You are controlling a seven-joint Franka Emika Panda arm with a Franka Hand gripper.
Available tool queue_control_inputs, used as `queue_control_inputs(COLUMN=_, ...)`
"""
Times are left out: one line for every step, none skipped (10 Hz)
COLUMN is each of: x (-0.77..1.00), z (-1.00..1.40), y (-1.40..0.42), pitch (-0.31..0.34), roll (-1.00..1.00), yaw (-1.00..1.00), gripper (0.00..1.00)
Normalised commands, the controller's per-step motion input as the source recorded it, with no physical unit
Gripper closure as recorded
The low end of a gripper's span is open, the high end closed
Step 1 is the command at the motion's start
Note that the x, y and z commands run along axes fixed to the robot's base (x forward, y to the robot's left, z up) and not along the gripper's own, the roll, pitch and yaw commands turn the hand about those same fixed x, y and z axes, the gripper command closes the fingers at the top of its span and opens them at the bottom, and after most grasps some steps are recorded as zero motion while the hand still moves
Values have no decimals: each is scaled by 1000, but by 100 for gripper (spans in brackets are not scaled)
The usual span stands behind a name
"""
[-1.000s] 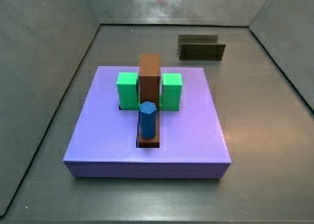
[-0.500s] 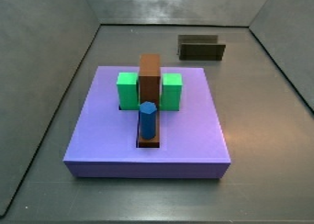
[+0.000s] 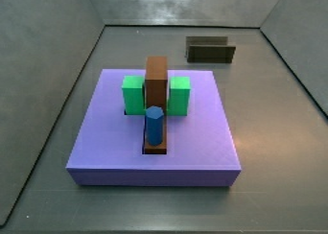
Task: Pick up the red object. Move up. Move to above the board. Insert the red object.
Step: Insert the red object.
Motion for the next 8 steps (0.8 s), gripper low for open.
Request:
queue_control_inputs(x=0, z=-40, y=0, pitch=0, roll=0, yaw=0, gripper=100)
queue_control_inputs(x=0, z=-34, y=0, pitch=0, roll=0, yaw=0, gripper=100)
queue_control_inputs(x=0, z=-31, y=0, pitch=0, roll=0, yaw=0, gripper=100)
queue_control_inputs(x=0, z=-40, y=0, pitch=0, roll=0, yaw=0, gripper=100)
queue_control_inputs(x=0, z=-37, y=0, pitch=0, roll=0, yaw=0, gripper=100)
queue_control_inputs(x=0, z=-29, y=0, pitch=0, roll=0, yaw=0, gripper=100)
queue_control_inputs(x=0, z=-17, y=0, pitch=0, roll=0, yaw=0, gripper=100)
queue_control_inputs(x=0, z=-111, y=0, pitch=0, roll=33, yaw=0, gripper=100)
